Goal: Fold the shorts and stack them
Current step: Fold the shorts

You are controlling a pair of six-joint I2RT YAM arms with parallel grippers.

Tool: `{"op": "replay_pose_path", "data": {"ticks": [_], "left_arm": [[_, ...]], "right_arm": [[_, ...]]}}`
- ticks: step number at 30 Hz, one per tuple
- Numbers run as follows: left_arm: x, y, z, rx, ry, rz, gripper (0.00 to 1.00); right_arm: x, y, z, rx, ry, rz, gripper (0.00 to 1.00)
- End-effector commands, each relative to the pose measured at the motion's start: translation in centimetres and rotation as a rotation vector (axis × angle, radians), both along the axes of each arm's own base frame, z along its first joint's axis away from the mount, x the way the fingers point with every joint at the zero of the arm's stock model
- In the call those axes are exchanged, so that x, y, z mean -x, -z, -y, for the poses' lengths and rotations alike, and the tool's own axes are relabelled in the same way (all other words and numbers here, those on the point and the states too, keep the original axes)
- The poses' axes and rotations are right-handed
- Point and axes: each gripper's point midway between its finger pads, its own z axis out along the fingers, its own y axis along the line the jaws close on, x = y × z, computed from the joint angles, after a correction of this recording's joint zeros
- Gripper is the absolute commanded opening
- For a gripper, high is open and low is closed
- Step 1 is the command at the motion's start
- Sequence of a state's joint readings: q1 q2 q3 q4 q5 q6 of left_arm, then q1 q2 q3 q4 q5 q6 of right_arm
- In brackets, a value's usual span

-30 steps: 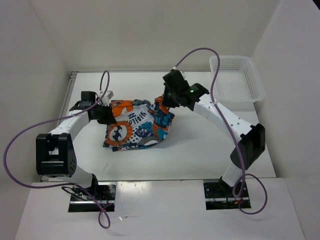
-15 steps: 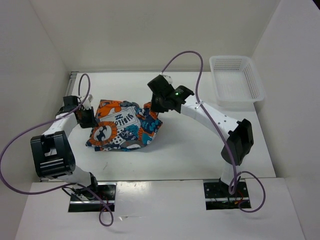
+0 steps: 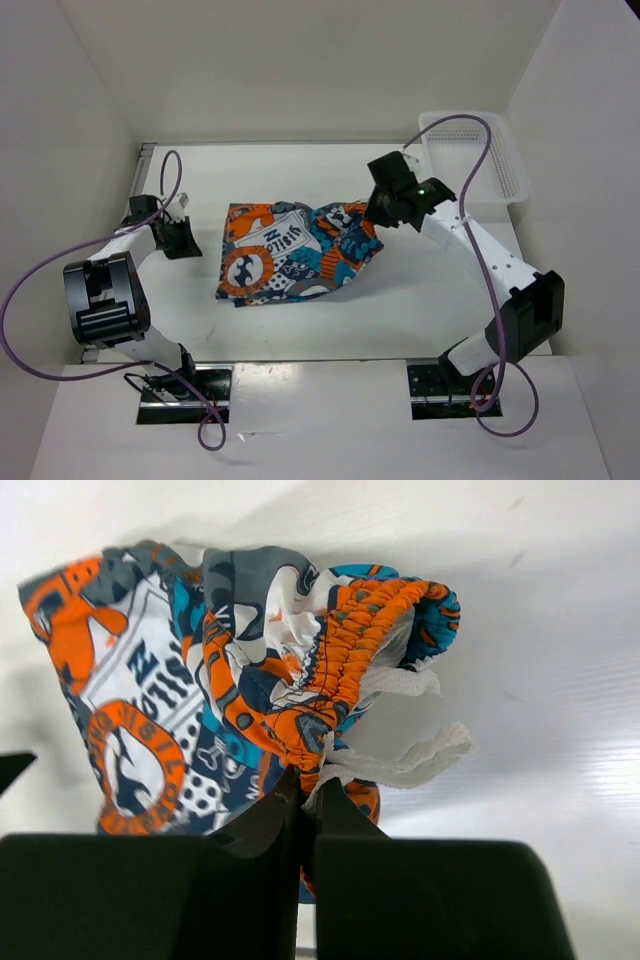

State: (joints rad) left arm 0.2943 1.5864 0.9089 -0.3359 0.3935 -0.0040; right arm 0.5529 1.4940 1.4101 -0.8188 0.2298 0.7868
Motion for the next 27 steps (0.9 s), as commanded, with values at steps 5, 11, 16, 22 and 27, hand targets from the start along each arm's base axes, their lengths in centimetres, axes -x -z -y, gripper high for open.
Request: {"op": "replay_pose_path", "data": {"ticks": [5, 11, 16, 22, 27], "left_arm": [[-1.4, -1.7, 4.4, 0.076, 0.145, 0.095, 0.0], [-1.6, 0.9, 9.1, 0.106, 0.284, 0.068, 0.0], [-1.1, 3.3, 11.0, 0.124, 0.337, 0.023, 0.0], [-0.5, 4.2, 12.1, 0.127, 0.368, 0.011, 0.0], [-0.3, 4.4, 12.0, 0.12, 0.363, 0.0, 0.0]], "right_arm": [[-0.5, -1.6, 4.1, 0.04, 0.056, 0.059, 0.0], [-1.2, -1.5, 3.4, 0.029, 0.035, 0.061, 0.0], [-1.8, -2.2, 3.0, 0.028, 0.016, 0.073, 0.0], [-2.6, -3.7, 0.0, 0.029, -0.045, 0.106, 0.0], [-2.6, -3.8, -8.0, -0.005, -0.147, 0.087, 0.0]]}}
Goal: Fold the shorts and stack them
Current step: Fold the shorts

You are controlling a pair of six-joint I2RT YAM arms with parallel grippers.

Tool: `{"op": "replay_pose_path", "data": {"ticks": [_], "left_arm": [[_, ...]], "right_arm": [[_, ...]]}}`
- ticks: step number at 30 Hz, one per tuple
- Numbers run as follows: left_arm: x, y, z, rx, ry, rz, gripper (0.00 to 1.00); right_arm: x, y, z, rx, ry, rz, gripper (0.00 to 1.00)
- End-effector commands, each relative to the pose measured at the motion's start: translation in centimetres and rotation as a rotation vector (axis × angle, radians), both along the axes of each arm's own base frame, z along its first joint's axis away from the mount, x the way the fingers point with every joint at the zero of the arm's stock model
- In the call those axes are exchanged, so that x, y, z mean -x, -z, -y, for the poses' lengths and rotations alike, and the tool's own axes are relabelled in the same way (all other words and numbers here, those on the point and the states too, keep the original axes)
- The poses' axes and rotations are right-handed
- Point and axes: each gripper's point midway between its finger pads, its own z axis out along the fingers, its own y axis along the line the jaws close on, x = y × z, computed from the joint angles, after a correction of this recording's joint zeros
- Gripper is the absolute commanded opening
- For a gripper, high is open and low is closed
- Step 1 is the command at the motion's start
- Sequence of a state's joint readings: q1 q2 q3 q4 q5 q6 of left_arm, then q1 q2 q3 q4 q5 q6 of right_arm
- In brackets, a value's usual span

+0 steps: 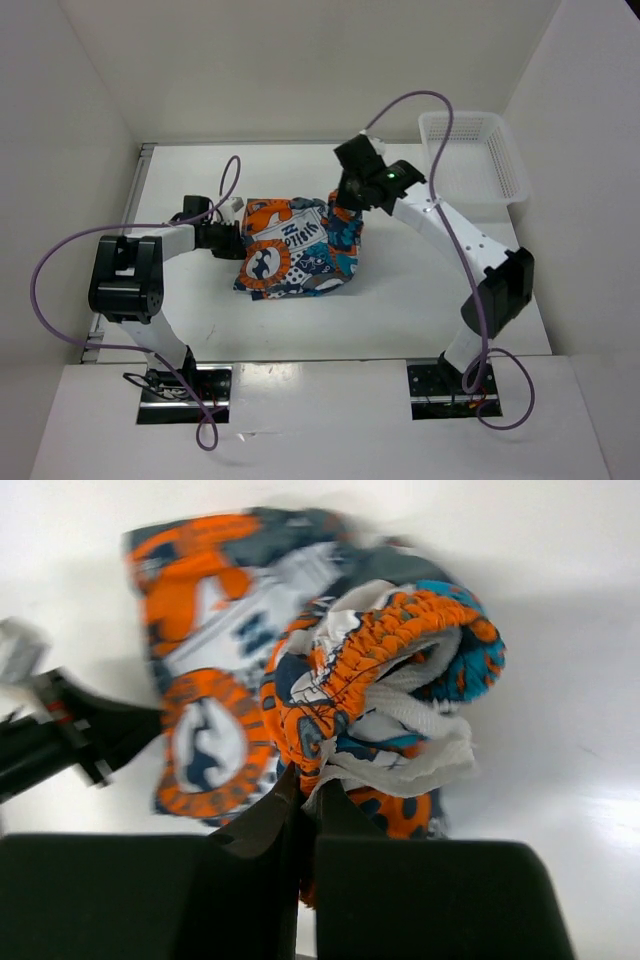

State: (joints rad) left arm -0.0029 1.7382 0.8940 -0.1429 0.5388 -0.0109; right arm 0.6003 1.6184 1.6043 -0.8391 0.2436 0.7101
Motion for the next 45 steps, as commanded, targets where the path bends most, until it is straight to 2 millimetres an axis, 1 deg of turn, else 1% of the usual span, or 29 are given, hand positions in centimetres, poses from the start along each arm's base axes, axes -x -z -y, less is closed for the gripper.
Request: {"op": "replay_pose_path", "data": {"ticks": [1, 3, 4, 6, 7, 9, 10, 12, 13, 15, 16, 17, 19, 20, 21, 22, 23, 24, 26, 27, 28, 30, 34, 38, 40, 41, 43, 44, 45], "left_arm": [[1.1, 1.7, -0.2, -0.013, 0.004, -0.049, 0.0], [1.0, 1.4, -0.2, -0.013, 0.004, -0.039, 0.0], [1.2, 1.1, -0.2, -0.013, 0.004, -0.039, 0.0], [0.7, 0.5, -0.2, -0.013, 0.004, -0.021, 0.0], [1.0, 0.6, -0.2, -0.013, 0.004, -0.032, 0.0], [0.8, 0.4, -0.2, -0.013, 0.004, -0.032, 0.0], [0.8, 0.4, -0.2, -0.013, 0.004, -0.032, 0.0], [0.8, 0.4, -0.5, -0.013, -0.006, -0.032, 0.0], [0.8, 0.4, -0.5, -0.013, -0.006, -0.032, 0.0], [0.8, 0.4, -0.5, -0.013, -0.006, -0.032, 0.0], [0.8, 0.4, -0.5, -0.013, -0.006, -0.032, 0.0], [0.8, 0.4, -0.5, -0.013, -0.006, -0.032, 0.0], [0.8, 0.3, -0.4, -0.005, -0.001, -0.032, 0.0], [0.8, 0.3, -0.4, -0.005, -0.001, -0.032, 0.0], [1.0, 0.4, -0.3, -0.005, -0.001, -0.041, 0.0], [0.9, 0.4, -0.7, -0.004, -0.01, -0.041, 0.0], [0.9, 0.4, -0.7, -0.004, -0.01, -0.041, 0.0], [0.8, 0.1, -0.7, -0.005, -0.01, -0.032, 0.0], [1.0, 0.2, -0.7, -0.004, -0.01, -0.041, 0.0], [0.8, -0.3, -0.7, -0.005, -0.01, -0.032, 0.0], [0.9, -0.5, -1.0, -0.004, -0.019, -0.035, 0.0], [1.0, -0.6, -1.7, -0.022, -0.041, -0.04, 0.0], [0.1, -1.9, -3.1, -0.034, -0.083, -0.013, 0.0], [-1.2, -3.6, -4.7, -0.043, -0.125, 0.013, 0.0], [-1.8, -4.8, -5.6, -0.044, -0.15, 0.027, 0.11], [-2.1, -5.9, -6.0, -0.046, -0.16, 0.051, 0.2], [-2.3, -7.5, -7.0, -0.066, -0.19, 0.076, 0.49], [-3.0, -9.8, -7.6, -0.071, -0.204, 0.135, 0.57], [-3.0, -10.7, -7.7, -0.079, -0.209, 0.144, 0.62]], "right_arm": [[-0.3, -1.2, -5.7, -0.034, -0.053, 0.023, 0.0], [-0.5, -1.9, -7.6, -0.047, -0.053, 0.021, 0.0], [-0.6, -0.4, -9.0, -0.034, -0.051, -0.008, 0.0], [-0.6, -0.7, -10.6, -0.04, -0.059, -0.004, 0.0], [-0.5, 0.7, -11.8, -0.022, -0.079, -0.023, 0.0], [-0.7, 0.8, -13.4, -0.036, -0.1, -0.022, 0.0], [-1.0, 2.2, -13.9, -0.023, -0.106, -0.046, 0.0], [-1.3, 2.1, -15.6, -0.058, -0.122, -0.04, 0.0], [-1.7, 3.5, -16.0, -0.042, -0.121, -0.056, 0.0], [-2.3, 3.1, -17.3, -0.074, -0.136, -0.049, 0.0], [-2.3, 4.7, -17.9, -0.045, -0.151, -0.071, 0.0], [-2.7, 3.8, -18.4, -0.056, -0.152, -0.06, 0.0], [-2.6, 4.1, -20.5, -0.053, -0.187, -0.052, 0.0], [-2.4, 4.7, -20.3, -0.028, -0.186, -0.078, 0.0], [-2.7, 1.9, -21.5, -0.069, -0.204, -0.016, 0.0], [-2.9, 4.8, -22.3, -0.026, -0.205, -0.048, 0.01], [-3.1, 5.1, -22.6, -0.027, -0.205, -0.047, 0.01], [-2.6, 3.5, -22.9, -0.067, -0.241, -0.032, 0.06], [-2.1, 5.5, -23.6, -0.065, -0.264, -0.087, 0.17], [-2.4, 4.1, -23.5, -0.079, -0.265, -0.047, 0.22], [-2.4, 4.6, -23.2, -0.055, -0.268, -0.05, 0.31], [-2.8, 3.3, -23.0, -0.051, -0.281, -0.003, 0.54], [-2.2, 1.7, -23.2, -0.065, -0.299, 0.021, 0.57], [-0.9, 0.0, -23.6, -0.086, -0.325, 0.031, 0.52], [-0.6, -1.3, -23.5, -0.091, -0.32, 0.059, 0.48], [-1.0, -1.1, -22.9, -0.065, -0.284, 0.061, 0.39], [-1.0, -3.7, -21.4, -0.064, -0.241, 0.105, 0.3], [-1.4, -3.1, -20.2, -0.002, -0.202, 0.106, 0.28], [-0.9, -5.6, -18.9, -0.023, -0.168, 0.133, 0.28]]}}
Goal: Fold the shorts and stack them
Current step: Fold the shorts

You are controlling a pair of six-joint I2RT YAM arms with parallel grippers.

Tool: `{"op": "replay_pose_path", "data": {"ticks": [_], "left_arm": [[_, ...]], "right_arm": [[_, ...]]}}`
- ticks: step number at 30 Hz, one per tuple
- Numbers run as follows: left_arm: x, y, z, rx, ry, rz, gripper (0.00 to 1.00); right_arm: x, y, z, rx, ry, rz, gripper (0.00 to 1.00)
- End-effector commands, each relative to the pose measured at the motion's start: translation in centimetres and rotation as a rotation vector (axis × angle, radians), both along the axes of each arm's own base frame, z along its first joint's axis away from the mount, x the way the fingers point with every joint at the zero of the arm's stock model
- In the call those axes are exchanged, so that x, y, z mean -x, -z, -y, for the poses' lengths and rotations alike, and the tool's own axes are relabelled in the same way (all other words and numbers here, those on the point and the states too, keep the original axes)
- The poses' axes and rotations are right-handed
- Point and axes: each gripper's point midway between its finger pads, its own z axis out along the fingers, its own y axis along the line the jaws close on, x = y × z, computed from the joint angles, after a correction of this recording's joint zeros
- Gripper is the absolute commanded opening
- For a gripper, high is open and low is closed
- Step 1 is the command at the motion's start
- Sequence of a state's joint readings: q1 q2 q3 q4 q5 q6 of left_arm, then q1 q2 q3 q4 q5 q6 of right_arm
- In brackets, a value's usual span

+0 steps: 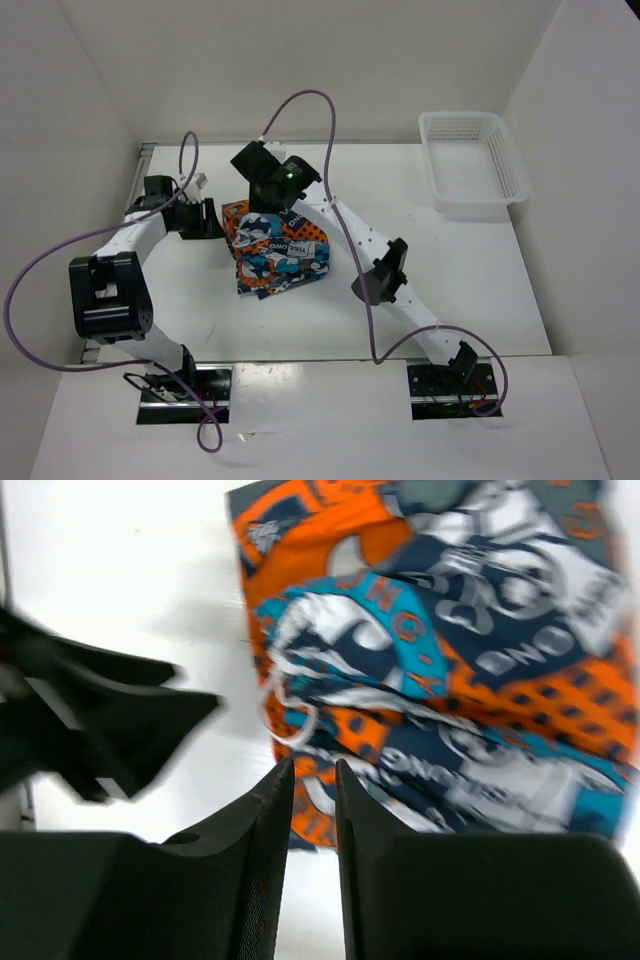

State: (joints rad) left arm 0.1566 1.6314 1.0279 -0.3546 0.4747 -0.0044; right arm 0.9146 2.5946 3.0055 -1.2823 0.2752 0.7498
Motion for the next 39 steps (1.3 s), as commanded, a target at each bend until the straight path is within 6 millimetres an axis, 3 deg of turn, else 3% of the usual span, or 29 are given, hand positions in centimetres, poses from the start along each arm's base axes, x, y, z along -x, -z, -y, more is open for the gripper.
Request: {"op": "replay_pose_path", "data": {"ticks": [1, 2, 3, 4, 5, 6, 7, 8, 9, 10, 11, 12, 13, 15, 17, 18, 19, 21, 23, 24, 25, 26, 30, 31, 33, 37, 38, 39], "left_arm": [[-1.5, -6.5, -0.8, -0.023, -0.011, 0.148, 0.63], [-1.5, -7.8, -0.3, -0.004, 0.007, 0.176, 0.63], [-1.6, -8.6, 0.1, 0.017, 0.027, 0.206, 0.63], [-1.4, -9.5, 1.9, 0.061, 0.087, 0.234, 0.62], [-1.4, -10.2, 2.8, 0.073, 0.115, 0.261, 0.62], [-1.2, -10.4, 3.8, 0.089, 0.145, 0.263, 0.6], [-1.0, -11.2, 5.7, 0.115, 0.206, 0.291, 0.6], [-0.9, -11.2, 6.6, 0.128, 0.237, 0.306, 0.6], [-0.7, -11.1, 7.5, 0.138, 0.263, 0.309, 0.59], [-0.4, -10.1, 8.9, 0.145, 0.302, 0.304, 0.58], [-0.2, -9.3, 9.6, 0.149, 0.319, 0.292, 0.58], [-0.2, -8.4, 10.0, 0.138, 0.325, 0.282, 0.56], [0.2, -6.5, 10.9, 0.134, 0.343, 0.259, 0.56], [0.4, -3.6, 10.8, 0.117, 0.331, 0.204, 0.54], [1.0, -1.1, 10.4, 0.081, 0.308, 0.14, 0.5], [1.9, 0.6, 10.1, 0.074, 0.299, 0.077, 0.48], [2.6, 1.0, 9.9, 0.066, 0.291, 0.037, 0.48], [4.7, 2.5, 9.4, 0.051, 0.277, -0.041, 0.47], [5.6, 2.9, 8.9, 0.033, 0.266, -0.056, 0.47], [6.0, 2.7, 8.9, 0.033, 0.266, -0.05, 0.47], [6.1, 2.8, 8.8, 0.025, 0.261, -0.059, 0.47], [6.4, 2.9, 8.7, 0.026, 0.261, -0.074, 0.47], [5.3, 0.7, 8.4, 0.016, 0.248, -0.036, 0.47], [5.0, 0.2, 8.4, 0.016, 0.248, -0.029, 0.47], [3.5, -2.8, 8.0, 0.046, 0.236, 0.052, 0.47], [1.6, -5.3, 7.6, 0.031, 0.222, 0.126, 0.5], [1.3, -4.4, 7.6, 0.033, 0.221, 0.107, 0.5], [0.8, -4.4, 7.6, 0.032, 0.222, 0.113, 0.5]], "right_arm": [[0.9, -9.2, 4.6, -0.033, 0.12, 0.14, 0.28], [1.0, -7.5, 5.9, 0.044, 0.154, 0.121, 0.28], [1.4, -9.9, 7.7, 0.011, 0.204, 0.136, 0.3], [1.9, -7.8, 8.8, 0.075, 0.227, 0.101, 0.3], [2.1, -7.6, 10.0, 0.098, 0.261, 0.11, 0.32], [3.3, -10.6, 11.5, 0.03, 0.281, 0.136, 0.34], [4.0, -6.8, 13.8, 0.12, 0.294, 0.084, 0.34], [3.6, -7.6, 13.4, 0.007, 0.288, 0.102, 0.39], [5.0, -11.7, 15.5, -0.14, 0.296, 0.144, 0.44], [5.3, -6.9, 18.2, -0.101, 0.322, 0.082, 0.53], [4.7, -8.2, 18.3, -0.22, 0.321, 0.13, 0.58], [6.6, -7.0, 19.5, -0.261, 0.26, 0.092, 0.6], [5.8, -6.8, 20.8, -0.292, 0.285, 0.091, 0.6], [5.8, -6.1, 21.0, -0.266, 0.245, 0.091, 0.48], [5.1, -3.7, 19.8, -0.215, 0.208, 0.032, 0.38], [4.9, -3.5, 18.6, -0.232, 0.16, 0.015, 0.33], [4.4, -1.7, 17.7, -0.21, 0.141, -0.022, 0.3], [3.8, -0.6, 15.7, -0.251, 0.079, -0.045, 0.25], [3.3, 2.4, 14.1, -0.248, 0.048, -0.107, 0.2], [2.7, 2.7, 13.3, -0.265, 0.035, -0.106, 0.17], [2.8, 5.1, 12.5, -0.26, 0.027, -0.166, 0.12], [3.1, 6.1, 11.9, -0.256, 0.01, -0.186, 0.11], [3.1, 10.5, 11.2, -0.204, 0.012, -0.25, 0.09], [3.0, 11.3, 11.4, -0.184, 0.014, -0.254, 0.09], [3.2, 14.2, 12.2, -0.123, 0.043, -0.291, 0.09], [4.3, 17.0, 13.8, -0.043, 0.073, -0.349, 0.09], [5.2, 17.9, 14.7, -0.011, 0.083, -0.374, 0.08], [5.4, 17.4, 14.8, -0.016, 0.091, -0.376, 0.08]]}}
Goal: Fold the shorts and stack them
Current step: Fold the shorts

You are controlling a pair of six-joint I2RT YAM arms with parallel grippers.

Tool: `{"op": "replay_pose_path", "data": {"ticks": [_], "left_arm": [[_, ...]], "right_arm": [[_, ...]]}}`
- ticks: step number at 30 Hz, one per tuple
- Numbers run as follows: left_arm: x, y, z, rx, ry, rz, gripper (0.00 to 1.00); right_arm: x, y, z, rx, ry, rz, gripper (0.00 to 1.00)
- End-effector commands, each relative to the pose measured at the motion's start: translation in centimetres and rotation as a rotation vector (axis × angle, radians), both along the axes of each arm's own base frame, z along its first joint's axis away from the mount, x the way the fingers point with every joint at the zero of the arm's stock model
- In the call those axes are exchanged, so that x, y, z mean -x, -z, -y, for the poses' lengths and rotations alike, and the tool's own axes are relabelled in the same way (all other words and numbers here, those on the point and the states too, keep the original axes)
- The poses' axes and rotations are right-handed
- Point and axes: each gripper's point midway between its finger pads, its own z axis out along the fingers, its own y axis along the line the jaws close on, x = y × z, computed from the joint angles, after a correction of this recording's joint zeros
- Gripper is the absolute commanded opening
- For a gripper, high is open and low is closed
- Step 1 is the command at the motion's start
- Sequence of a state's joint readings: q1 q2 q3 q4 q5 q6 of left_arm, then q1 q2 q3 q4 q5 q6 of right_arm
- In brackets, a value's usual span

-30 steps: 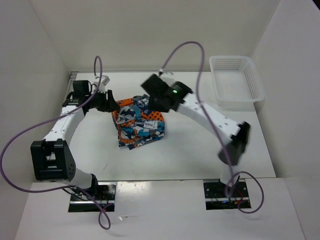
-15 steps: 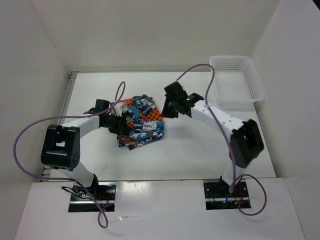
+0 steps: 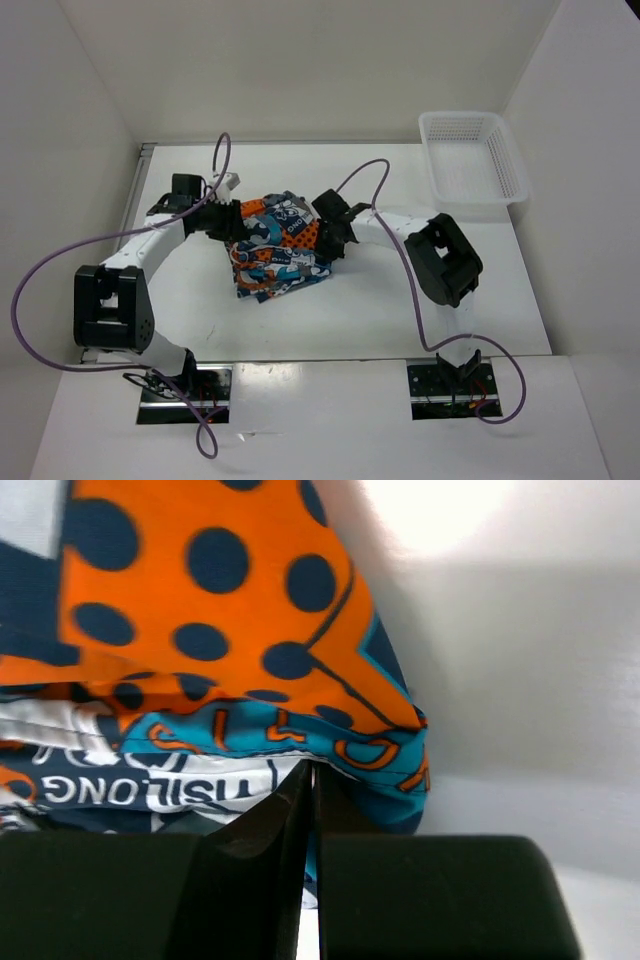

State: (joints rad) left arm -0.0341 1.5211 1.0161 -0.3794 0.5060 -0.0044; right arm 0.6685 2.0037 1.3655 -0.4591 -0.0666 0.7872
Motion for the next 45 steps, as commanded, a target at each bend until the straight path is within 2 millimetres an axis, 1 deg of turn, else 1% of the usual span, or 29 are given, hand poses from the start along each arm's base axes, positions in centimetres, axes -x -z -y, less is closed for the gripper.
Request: {"op": "replay_pose_path", "data": {"ticks": [1, 3, 4, 5, 6, 8, 10, 12, 13, 14, 16, 18, 20, 21, 22, 23, 24, 25, 26, 29, 30, 34, 36, 38, 40, 41, 43, 44, 45], "left_arm": [[-1.0, -0.4, 0.7, 0.034, 0.029, 0.007, 0.5], [-1.6, -0.7, 0.9, 0.044, 0.036, 0.029, 0.5], [-1.8, -0.8, 0.9, 0.045, 0.037, 0.038, 0.5], [-2.0, -0.9, 0.9, 0.045, 0.037, 0.048, 0.5], [-1.9, -0.6, 0.9, 0.045, 0.037, 0.046, 0.5], [-1.7, -0.4, 1.4, 0.052, 0.051, 0.037, 0.5], [-1.6, -0.1, 1.5, 0.061, 0.057, 0.027, 0.5], [-1.7, -0.2, 2.0, 0.071, 0.074, 0.026, 0.5], [-2.1, -0.7, 2.0, 0.071, 0.074, 0.04, 0.5], [-2.1, -1.1, 2.7, 0.08, 0.093, 0.05, 0.5], [-2.4, -1.5, 3.2, 0.081, 0.108, 0.059, 0.49], [-2.3, -2.0, 4.3, 0.089, 0.14, 0.069, 0.46], [-2.1, -2.0, 5.5, 0.098, 0.174, 0.068, 0.44], [-2.1, -2.0, 5.5, 0.099, 0.174, 0.067, 0.44], [-2.3, -2.1, 6.2, 0.1, 0.191, 0.077, 0.43], [-2.4, -1.8, 6.8, 0.1, 0.205, 0.078, 0.43], [-2.8, -0.9, 6.5, 0.082, 0.191, 0.069, 0.43], [-3.2, -0.6, 6.6, 0.082, 0.191, 0.074, 0.43], [-3.5, 0.1, 6.4, 0.069, 0.181, 0.067, 0.42], [-4.7, 2.7, 5.8, 0.022, 0.147, 0.027, 0.41], [-5.3, 3.9, 5.6, 0.009, 0.139, 0.013, 0.41], [-5.6, 6.4, 5.6, -0.002, 0.133, -0.03, 0.41], [-5.8, 6.6, 5.6, -0.003, 0.133, -0.033, 0.41], [-5.7, 5.8, 5.7, 0.005, 0.139, -0.031, 0.41], [-5.8, 4.1, 5.9, 0.015, 0.145, -0.018, 0.41], [-5.9, 1.9, 6.2, 0.034, 0.157, 0.016, 0.44], [-6.0, -0.8, 6.2, 0.062, 0.165, 0.054, 0.48], [-5.6, -3.0, 6.4, 0.077, 0.176, 0.081, 0.56], [-5.9, -4.8, 6.2, 0.09, 0.175, 0.115, 0.61]], "right_arm": [[2.0, 1.0, 2.0, 0.079, 0.002, -0.036, 0.08], [3.3, 0.4, 2.5, 0.057, 0.02, -0.056, 0.08], [5.5, 1.6, 3.8, 0.075, 0.026, -0.109, 0.07], [6.7, 1.5, 3.7, 0.053, 0.017, -0.123, 0.07], [7.7, 0.2, 3.2, 0.023, 0.02, -0.106, 0.07], [9.7, 0.0, 3.4, 0.017, 0.0, -0.117, 0.07], [9.6, -2.8, 2.4, -0.001, -0.013, -0.05, 0.08], [8.8, -4.7, 2.5, 0.016, -0.009, 0.009, 0.1], [7.5, -6.8, 1.8, -0.002, -0.015, 0.07, 0.1], [6.8, -7.8, 1.9, 0.012, 0.001, 0.095, 0.11], [3.5, -10.6, 1.6, 0.022, 0.035, 0.198, 0.11], [1.1, -12.4, 1.4, 0.002, 0.055, 0.252, 0.11], [-1.3, -12.0, 1.9, 0.002, 0.081, 0.26, 0.11], [-2.6, -12.8, 1.5, -0.02, 0.094, 0.286, 0.11], [-3.3, -12.7, 1.3, -0.023, 0.09, 0.291, 0.11], [-4.6, -10.9, 2.0, 0.01, 0.103, 0.267, 0.11], [-5.8, -11.2, 1.5, -0.01, 0.108, 0.273, 0.11], [-6.4, -10.3, 1.6, 0.005, 0.107, 0.265, 0.11], [-6.8, -8.2, 1.6, 0.028, 0.097, 0.23, 0.11], [-8.5, -6.4, 2.4, 0.046, 0.127, 0.211, 0.11], [-9.0, -5.1, 2.8, 0.058, 0.138, 0.196, 0.11], [-8.9, -2.5, 3.3, 0.074, 0.148, 0.152, 0.11], [-8.6, -0.9, 3.7, 0.1, 0.158, 0.125, 0.12], [-8.4, -0.7, 4.0, 0.117, 0.162, 0.117, 0.12], [-8.7, -3.3, 3.8, 0.088, 0.165, 0.156, 0.15], [-9.7, -5.6, 3.7, 0.076, 0.182, 0.206, 0.22], [-10.4, -10.9, 3.7, 0.036, 0.193, 0.299, 0.38], [-10.8, -13.6, 3.8, 0.024, 0.194, 0.345, 0.49], [-11.0, -15.7, 4.1, 0.014, 0.211, 0.386, 0.77]]}}
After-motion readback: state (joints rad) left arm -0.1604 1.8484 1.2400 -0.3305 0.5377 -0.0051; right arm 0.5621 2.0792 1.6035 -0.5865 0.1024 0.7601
